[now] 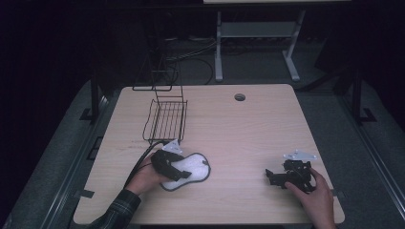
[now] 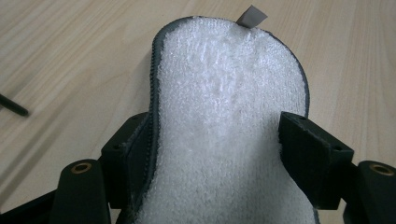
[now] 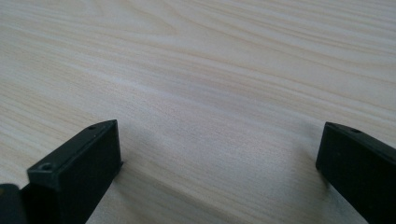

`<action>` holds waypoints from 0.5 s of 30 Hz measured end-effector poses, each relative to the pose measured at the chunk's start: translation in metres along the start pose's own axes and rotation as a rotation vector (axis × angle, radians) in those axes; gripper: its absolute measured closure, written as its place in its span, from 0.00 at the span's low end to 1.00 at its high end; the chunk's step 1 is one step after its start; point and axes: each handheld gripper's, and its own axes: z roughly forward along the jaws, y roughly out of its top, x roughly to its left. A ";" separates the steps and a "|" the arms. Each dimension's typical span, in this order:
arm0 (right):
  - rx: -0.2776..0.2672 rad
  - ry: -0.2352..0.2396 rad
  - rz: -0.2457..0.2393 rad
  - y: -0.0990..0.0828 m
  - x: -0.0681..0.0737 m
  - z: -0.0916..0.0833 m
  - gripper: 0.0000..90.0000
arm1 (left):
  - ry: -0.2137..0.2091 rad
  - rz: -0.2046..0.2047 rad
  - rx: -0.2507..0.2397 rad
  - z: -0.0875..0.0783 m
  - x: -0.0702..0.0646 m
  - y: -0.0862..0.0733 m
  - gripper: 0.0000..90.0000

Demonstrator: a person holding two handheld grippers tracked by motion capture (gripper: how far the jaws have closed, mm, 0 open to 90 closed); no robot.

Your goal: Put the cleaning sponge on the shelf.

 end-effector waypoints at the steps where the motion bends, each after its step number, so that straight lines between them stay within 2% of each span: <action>1: 0.000 0.000 0.000 0.000 0.000 0.000 0.00 | 0.003 0.002 0.001 -0.001 -0.001 0.000 0.31; 4: 0.000 0.000 0.000 0.000 0.000 0.000 0.00 | 0.005 0.005 -0.010 -0.003 -0.001 0.001 0.36; 9: 0.000 0.000 0.000 0.000 0.000 0.000 0.00 | 0.016 0.012 -0.001 -0.005 -0.002 0.002 0.37; 12: 0.000 0.000 0.000 0.000 0.000 0.000 0.00 | 0.001 -0.005 -0.040 -0.011 0.000 0.003 0.51; 15: 0.000 0.000 0.000 0.000 0.000 0.000 0.00 | -0.003 -0.012 -0.050 -0.015 0.001 0.003 0.57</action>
